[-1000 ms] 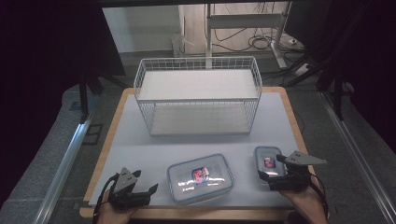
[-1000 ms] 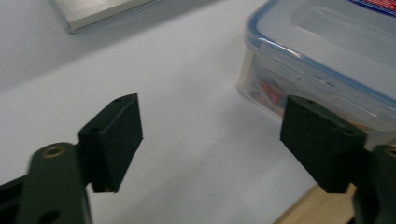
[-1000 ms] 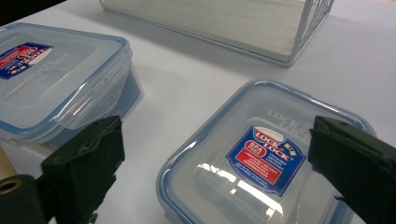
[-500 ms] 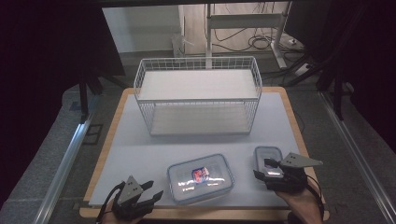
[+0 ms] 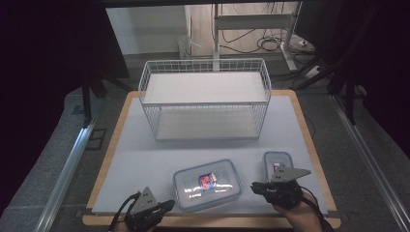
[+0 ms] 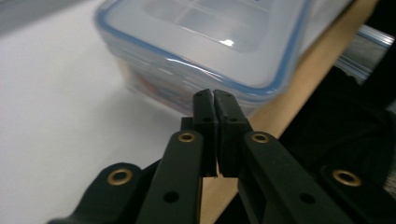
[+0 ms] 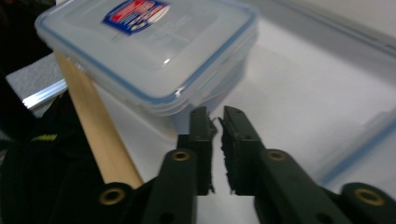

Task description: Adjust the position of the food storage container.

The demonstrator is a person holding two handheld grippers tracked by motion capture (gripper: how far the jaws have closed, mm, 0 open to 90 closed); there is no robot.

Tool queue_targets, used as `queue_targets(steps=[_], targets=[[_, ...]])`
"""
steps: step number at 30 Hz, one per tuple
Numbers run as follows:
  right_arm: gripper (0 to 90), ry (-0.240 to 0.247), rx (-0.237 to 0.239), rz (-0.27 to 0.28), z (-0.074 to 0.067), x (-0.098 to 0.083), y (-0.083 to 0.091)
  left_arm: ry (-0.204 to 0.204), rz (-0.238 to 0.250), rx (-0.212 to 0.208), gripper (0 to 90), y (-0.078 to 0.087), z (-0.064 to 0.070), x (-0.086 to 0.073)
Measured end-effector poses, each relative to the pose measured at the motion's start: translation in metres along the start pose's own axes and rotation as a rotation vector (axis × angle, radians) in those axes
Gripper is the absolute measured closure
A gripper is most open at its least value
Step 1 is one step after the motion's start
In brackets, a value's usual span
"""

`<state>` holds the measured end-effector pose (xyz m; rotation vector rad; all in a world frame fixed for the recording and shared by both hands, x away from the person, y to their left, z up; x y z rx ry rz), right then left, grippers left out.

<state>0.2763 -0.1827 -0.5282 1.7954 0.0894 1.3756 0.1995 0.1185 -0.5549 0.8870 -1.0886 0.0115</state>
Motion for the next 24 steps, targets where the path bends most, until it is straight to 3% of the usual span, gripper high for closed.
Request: queue_targets(steps=[7, 9, 12, 15, 20, 24], targets=[[89.3, 0.033, 0.035, -0.030, -0.010, -0.003, -0.008, 0.010, -0.015, -0.061, 90.0, -0.004, 0.014, -0.009], [89.5, 0.039, 0.046, -0.044, -0.013, -0.005, -0.010, -0.014, -0.034, -0.072, 89.9, -0.009, 0.021, -0.009], [89.5, 0.045, 0.060, -0.057, -0.017, -0.007, -0.012, -0.017, -0.040, -0.084, 89.9, -0.015, 0.026, -0.008], [89.5, 0.045, 0.081, -0.073, -0.020, -0.010, -0.014, -0.011, -0.041, -0.067, 89.8, -0.020, 0.025, -0.007], [89.5, 0.047, 0.122, -0.095, -0.029, -0.012, -0.021, -0.003, -0.038, -0.103, 89.9, -0.025, 0.026, -0.007], [89.4, 0.065, 0.142, -0.110, -0.037, -0.011, -0.028, -0.006, -0.049, -0.098, 89.9, -0.030, 0.025, -0.006]])
Point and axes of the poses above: each handheld gripper's, and its own axes: y roughly backward along the jaws, x roughly out of its top, z roughly to its right, the point moved 8 cm from there along -y, roughly forward along the jaws, and after that the axes turned 4 degrees about -x, right-handed, at the moved point
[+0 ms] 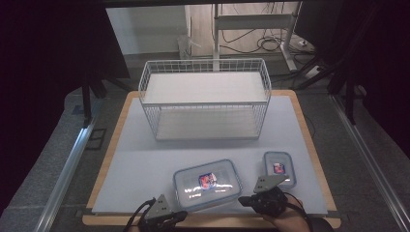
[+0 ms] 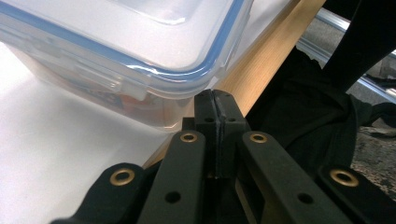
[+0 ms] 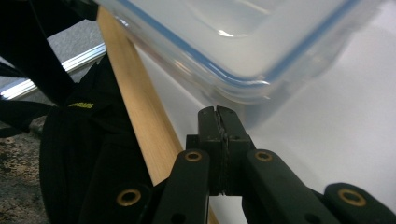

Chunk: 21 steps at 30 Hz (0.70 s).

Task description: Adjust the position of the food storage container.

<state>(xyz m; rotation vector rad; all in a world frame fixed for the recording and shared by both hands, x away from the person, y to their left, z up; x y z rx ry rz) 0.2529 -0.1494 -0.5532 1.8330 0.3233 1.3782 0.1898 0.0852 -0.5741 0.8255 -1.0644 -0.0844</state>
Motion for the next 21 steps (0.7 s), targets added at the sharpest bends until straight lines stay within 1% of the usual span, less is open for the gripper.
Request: queue_targets(steps=[5, 11, 12, 13, 14, 15, 16, 20, 21], targets=[[89.3, 0.022, 0.016, -0.016, -0.005, 0.003, -0.009, 0.002, -0.008, 0.006, 89.9, -0.005, -0.004, 0.004], [89.2, 0.023, 0.014, -0.014, -0.006, 0.006, -0.014, 0.009, -0.013, 0.020, 89.9, -0.006, -0.011, 0.006], [88.9, 0.017, 0.012, -0.013, -0.005, 0.007, -0.016, 0.015, -0.012, 0.029, 89.9, -0.007, -0.015, 0.007], [88.9, 0.017, 0.012, -0.013, -0.005, 0.007, -0.016, 0.015, -0.012, 0.029, 90.0, -0.007, -0.015, 0.007], [89.0, 0.011, 0.019, -0.010, -0.003, 0.008, -0.018, 0.023, -0.010, 0.037, 90.0, -0.006, -0.020, 0.008], [89.0, 0.006, 0.023, -0.008, -0.002, 0.008, -0.018, 0.023, -0.010, 0.037, 90.0, -0.006, -0.020, 0.008], [89.0, 0.005, 0.024, -0.009, -0.002, 0.008, -0.019, 0.027, -0.009, 0.047, 90.0, -0.006, -0.025, 0.010], [89.1, 0.003, 0.014, -0.008, 0.000, 0.009, -0.021, 0.041, -0.006, 0.063, 90.0, -0.005, -0.037, 0.012], [89.1, 0.001, 0.012, -0.006, 0.001, 0.009, -0.021, 0.041, -0.006, 0.063, 90.0, -0.005, -0.037, 0.012]])
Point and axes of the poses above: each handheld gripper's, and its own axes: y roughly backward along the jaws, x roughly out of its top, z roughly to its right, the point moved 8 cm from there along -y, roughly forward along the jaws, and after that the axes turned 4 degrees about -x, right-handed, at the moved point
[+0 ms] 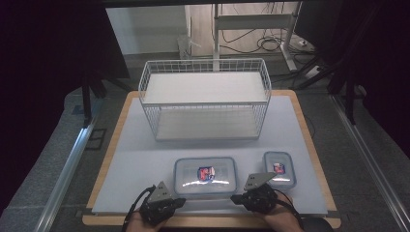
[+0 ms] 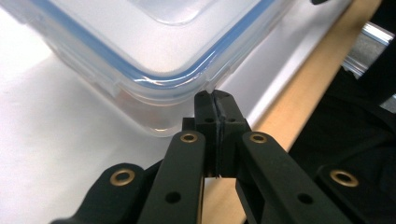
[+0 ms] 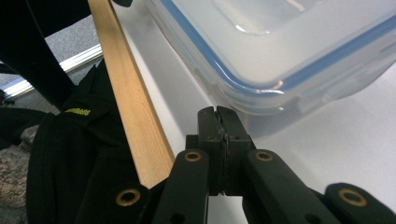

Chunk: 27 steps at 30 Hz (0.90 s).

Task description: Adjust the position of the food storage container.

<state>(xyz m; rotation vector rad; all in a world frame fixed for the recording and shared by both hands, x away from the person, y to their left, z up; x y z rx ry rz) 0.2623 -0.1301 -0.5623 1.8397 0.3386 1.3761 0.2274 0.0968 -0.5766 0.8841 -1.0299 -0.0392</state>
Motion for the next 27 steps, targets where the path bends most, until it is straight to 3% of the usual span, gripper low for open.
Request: queue_targets(steps=[3, 8, 18, 25, 27], targets=[[89.1, -0.007, -0.002, 0.004, 0.002, 0.001, -0.001, 0.024, 0.011, -0.001, 90.0, 0.000, -0.011, 0.003], [89.3, -0.019, -0.010, 0.011, 0.005, 0.003, -0.003, 0.034, 0.012, -0.009, 89.9, -0.001, -0.015, 0.004], [89.3, -0.054, -0.037, 0.023, 0.015, 0.008, -0.007, 0.014, -0.018, -0.010, 89.8, -0.012, -0.022, 0.010], [88.1, -0.042, -0.063, 0.030, 0.020, 0.010, -0.004, 0.010, -0.013, 0.014, 87.2, -0.008, -0.022, 0.010], [86.3, -0.028, -0.077, 0.043, 0.020, 0.012, 0.001, -0.027, -0.021, 0.056, 84.7, -0.001, -0.021, 0.009]])
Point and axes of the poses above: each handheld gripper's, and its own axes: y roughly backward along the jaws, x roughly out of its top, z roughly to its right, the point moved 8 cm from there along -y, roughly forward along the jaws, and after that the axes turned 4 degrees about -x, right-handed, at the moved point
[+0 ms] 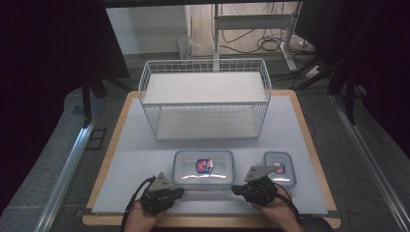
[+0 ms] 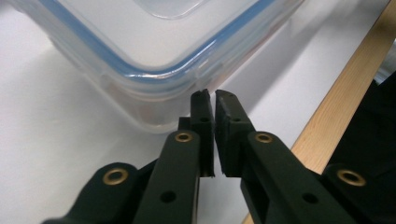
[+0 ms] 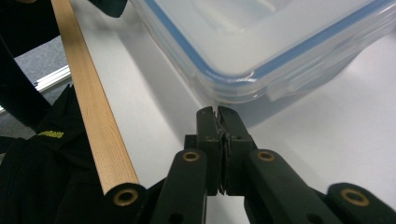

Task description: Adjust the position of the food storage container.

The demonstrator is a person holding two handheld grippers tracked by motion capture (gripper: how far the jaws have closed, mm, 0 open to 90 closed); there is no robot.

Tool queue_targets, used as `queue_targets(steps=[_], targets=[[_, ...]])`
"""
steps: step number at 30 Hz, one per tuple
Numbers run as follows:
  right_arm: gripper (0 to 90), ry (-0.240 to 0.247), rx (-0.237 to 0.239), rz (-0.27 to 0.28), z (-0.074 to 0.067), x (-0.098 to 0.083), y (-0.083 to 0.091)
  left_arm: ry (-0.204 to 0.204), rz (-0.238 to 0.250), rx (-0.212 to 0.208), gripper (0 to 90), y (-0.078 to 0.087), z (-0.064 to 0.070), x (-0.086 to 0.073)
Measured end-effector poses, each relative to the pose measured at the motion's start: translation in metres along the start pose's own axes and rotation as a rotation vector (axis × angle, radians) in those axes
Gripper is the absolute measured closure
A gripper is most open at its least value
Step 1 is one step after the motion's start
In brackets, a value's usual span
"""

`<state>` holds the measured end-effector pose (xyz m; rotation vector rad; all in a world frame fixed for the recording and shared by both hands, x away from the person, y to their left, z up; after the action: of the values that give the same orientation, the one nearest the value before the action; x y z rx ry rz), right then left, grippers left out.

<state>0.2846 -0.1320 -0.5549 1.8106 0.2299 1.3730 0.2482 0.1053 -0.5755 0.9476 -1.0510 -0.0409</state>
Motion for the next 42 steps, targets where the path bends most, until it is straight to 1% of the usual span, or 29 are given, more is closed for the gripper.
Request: queue_targets(steps=[1, 2, 3, 4, 5, 6, 7, 8, 9, 10, 11, 12, 13, 14, 15, 16, 17, 18, 19, 22, 23, 24, 28, 32, 37, 40, 42], targets=[[86.3, 0.000, 0.000, 0.000, 0.000, 0.000, 0.000, 0.000, 0.000, 0.000, 82.7, 0.000, 0.000, 0.000], [84.0, 0.006, -0.015, 0.012, 0.002, 0.001, 0.006, -0.024, -0.009, 0.029, 80.1, 0.005, 0.000, -0.002], [84.0, 0.006, -0.015, 0.012, 0.002, 0.001, 0.006, -0.024, -0.009, 0.029, 77.7, 0.005, 0.000, -0.002], [81.4, 0.017, -0.033, 0.018, 0.005, 0.001, 0.010, -0.040, -0.012, 0.061, 75.0, 0.011, -0.001, -0.005], [79.6, 0.016, -0.042, 0.019, 0.007, 0.001, 0.012, -0.042, -0.011, 0.078, 71.7, 0.014, -0.002, -0.006], [79.6, 0.016, -0.042, 0.019, 0.007, 0.001, 0.012, -0.042, -0.011, 0.078, 68.3, 0.014, -0.002, -0.006], [77.6, 0.018, -0.050, 0.023, 0.008, 0.001, 0.013, -0.043, -0.006, 0.097, 68.3, 0.018, -0.004, -0.007], [74.9, 0.016, -0.061, 0.027, 0.011, 0.001, 0.016, -0.040, 0.001, 0.109, 65.1, 0.021, -0.006, -0.007], [69.5, 0.012, -0.076, 0.033, 0.014, 0.000, 0.018, -0.034, 0.006, 0.118, 57.8, 0.023, -0.008, -0.008], [67.1, 0.008, -0.085, 0.033, 0.016, 0.000, 0.019, -0.010, 0.026, 0.133, 53.7, 0.027, -0.014, -0.009], [67.1, 0.008, -0.085, 0.033, 0.016, 0.000, 0.019, -0.010, 0.026, 0.133, 50.1, 0.027, -0.014, -0.009], [65.1, 0.005, -0.094, 0.035, 0.018, -0.001, 0.021, 0.001, 0.032, 0.138, 50.1, 0.028, -0.017, -0.010], [62.4, 0.006, -0.105, 0.038, 0.020, -0.001, 0.022, 0.012, 0.037, 0.143, 46.6, 0.030, -0.019, -0.011], [57.6, 0.004, -0.121, 0.041, 0.023, -0.002, 0.024, 0.014, 0.048, 0.161, 38.6, 0.031, -0.025, -0.012], [57.6, 0.004, -0.121, 0.041, 0.023, -0.002, 0.024, 0.014, 0.048, 0.161, 35.1, 0.031, -0.025, -0.012], [52.1, 0.000, -0.135, 0.045, 0.026, -0.003, 0.026, 0.009, 0.054, 0.167, 32.3, 0.032, -0.027, -0.013], [52.1, 0.000, -0.135, 0.045, 0.026, -0.003, 0.026, 0.005, 0.060, 0.173, 32.3, 0.033, -0.028, -0.013], [47.2, -0.007, -0.147, 0.050, 0.029, -0.004, 0.028, -0.001, 0.070, 0.182, 27.2, 0.033, -0.030, -0.013], [47.2, -0.007, -0.147, 0.050, 0.029, -0.004, 0.028, -0.001, 0.070, 0.182, 25.7, 0.033, -0.030, -0.013], [40.1, -0.015, -0.164, 0.058, 0.034, -0.006, 0.029, 0.022, 0.075, 0.175, 23.7, 0.032, -0.033, -0.014], [35.0, -0.022, -0.175, 0.068, 0.037, -0.006, 0.030, 0.026, 0.075, 0.173, 22.0, 0.032, -0.033, -0.015], [35.0, -0.022, -0.175, 0.068, 0.037, -0.006, 0.030, 0.030, 0.069, 0.173, 22.0, 0.032, -0.034, -0.016], [26.2, -0.039, -0.197, 0.083, 0.043, -0.007, 0.032, 0.044, 0.064, 0.169, 18.4, 0.031, -0.036, -0.018], [23.5, -0.051, -0.199, 0.080, 0.044, -0.009, 0.030, 0.054, 0.075, 0.162, 15.0, 0.032, -0.037, -0.017], [22.2, -0.055, -0.197, 0.073, 0.044, -0.010, 0.029, 0.063, 0.083, 0.159, 12.1, 0.032, -0.038, -0.017], [21.2, -0.057, -0.196, 0.072, 0.044, -0.010, 0.028, 0.072, 0.101, 0.162, 12.1, 0.033, -0.039, -0.015], [20.4, -0.058, -0.198, 0.071, 0.045, -0.010, 0.028, 0.067, 0.112, 0.167, 11.1, 0.033, -0.041, -0.014]])
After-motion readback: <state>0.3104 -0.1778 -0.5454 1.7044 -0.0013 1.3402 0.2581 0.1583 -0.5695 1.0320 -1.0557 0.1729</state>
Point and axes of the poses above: each handheld gripper's, and its own axes: y roughly backward along the jaws, x roughly out of its top, z roughly to its right, the point moved 8 cm from there along -y, roughly forward along the jaws, and after that the axes turned 4 degrees about -x, right-handed, at the moved point
